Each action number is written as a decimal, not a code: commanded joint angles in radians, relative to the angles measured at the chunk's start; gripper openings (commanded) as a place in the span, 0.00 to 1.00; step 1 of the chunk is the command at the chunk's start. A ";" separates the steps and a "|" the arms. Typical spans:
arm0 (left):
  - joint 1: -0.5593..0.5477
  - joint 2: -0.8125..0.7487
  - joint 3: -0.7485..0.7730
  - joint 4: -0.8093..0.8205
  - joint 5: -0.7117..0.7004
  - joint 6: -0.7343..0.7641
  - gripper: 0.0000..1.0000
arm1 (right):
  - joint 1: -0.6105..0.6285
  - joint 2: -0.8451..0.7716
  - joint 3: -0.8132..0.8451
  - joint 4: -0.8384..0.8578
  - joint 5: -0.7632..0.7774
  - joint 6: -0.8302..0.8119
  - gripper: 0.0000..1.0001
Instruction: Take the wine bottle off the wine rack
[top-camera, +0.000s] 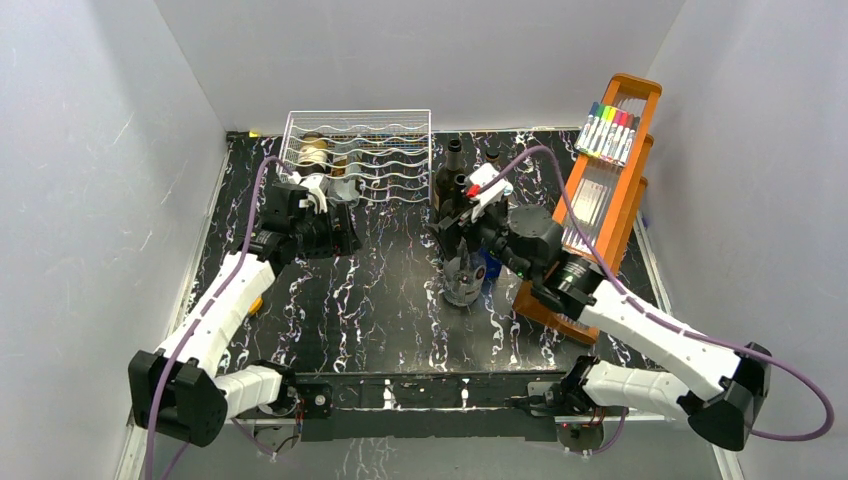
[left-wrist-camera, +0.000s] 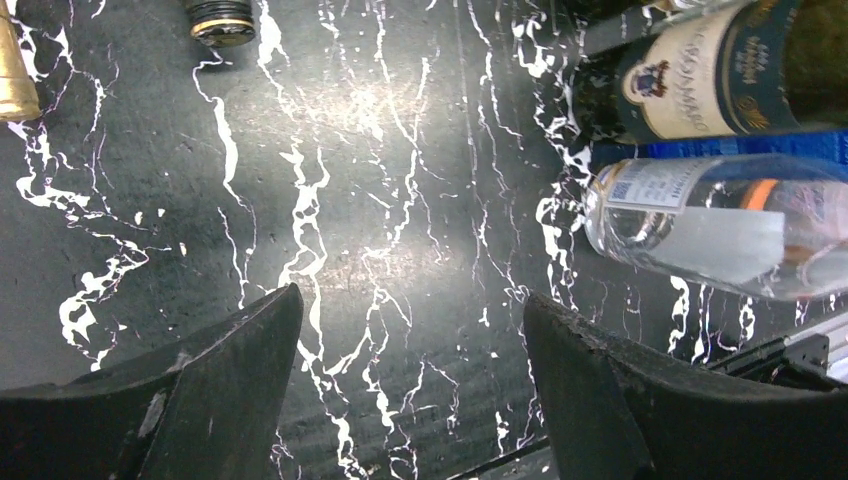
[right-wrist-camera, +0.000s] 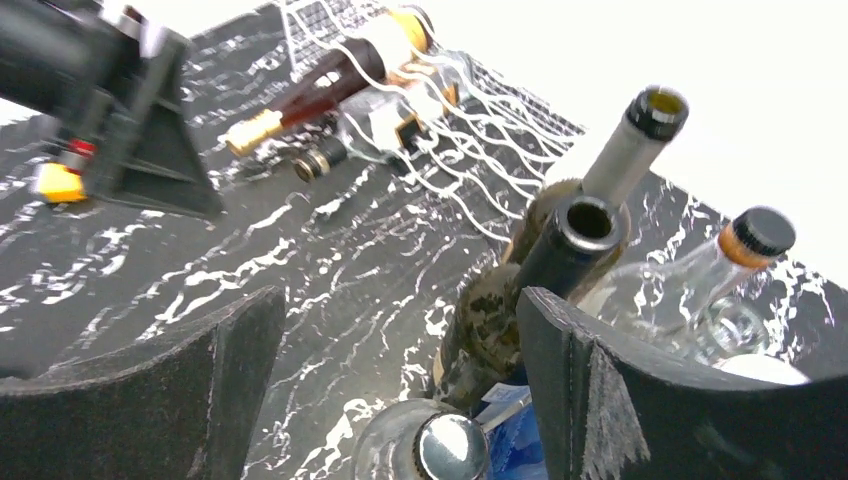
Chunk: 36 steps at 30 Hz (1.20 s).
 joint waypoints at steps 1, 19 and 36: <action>0.074 0.035 -0.033 0.116 0.014 -0.041 0.81 | -0.003 -0.060 0.121 -0.077 -0.118 -0.017 0.98; 0.224 0.544 0.068 0.501 0.143 -0.044 0.67 | -0.003 -0.195 0.180 -0.157 -0.170 0.020 0.98; 0.208 0.636 0.087 0.633 0.133 -0.002 0.30 | -0.003 -0.194 0.192 -0.157 -0.153 0.032 0.98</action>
